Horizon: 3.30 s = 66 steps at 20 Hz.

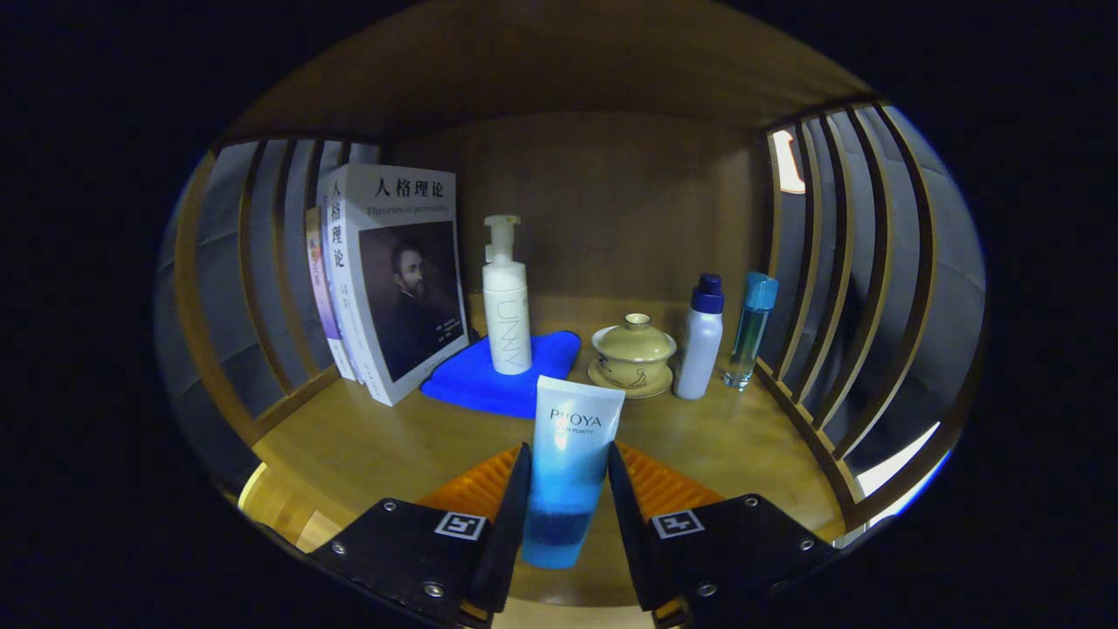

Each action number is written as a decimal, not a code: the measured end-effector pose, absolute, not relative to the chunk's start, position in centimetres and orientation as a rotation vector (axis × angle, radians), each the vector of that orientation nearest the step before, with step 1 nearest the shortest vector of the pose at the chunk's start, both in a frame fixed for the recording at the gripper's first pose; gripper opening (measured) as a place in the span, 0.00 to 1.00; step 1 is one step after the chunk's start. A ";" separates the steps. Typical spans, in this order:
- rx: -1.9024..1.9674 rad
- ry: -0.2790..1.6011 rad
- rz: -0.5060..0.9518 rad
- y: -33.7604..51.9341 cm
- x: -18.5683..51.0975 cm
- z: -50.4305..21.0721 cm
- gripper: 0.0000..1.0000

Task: Pull open the drawer, take out the items inside it, and place them on the countertop above the cabinet.

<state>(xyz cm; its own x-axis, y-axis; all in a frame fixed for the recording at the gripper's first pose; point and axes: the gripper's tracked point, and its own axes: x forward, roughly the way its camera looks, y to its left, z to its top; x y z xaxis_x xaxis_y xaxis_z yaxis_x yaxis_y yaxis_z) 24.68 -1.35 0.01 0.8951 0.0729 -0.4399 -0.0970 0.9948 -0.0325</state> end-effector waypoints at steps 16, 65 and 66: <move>0.054 0.188 0.175 3.7 8.3 4.5 0.95; -0.001 0.310 0.136 5.8 -3.1 -9.7 0.88; -0.003 0.312 0.122 5.7 -2.1 -9.8 0.88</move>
<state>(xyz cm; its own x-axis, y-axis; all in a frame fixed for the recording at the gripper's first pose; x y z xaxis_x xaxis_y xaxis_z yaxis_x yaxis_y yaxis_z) -2.12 5.74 -9.82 0.9445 0.1188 -0.3062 -0.1198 0.9927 0.0157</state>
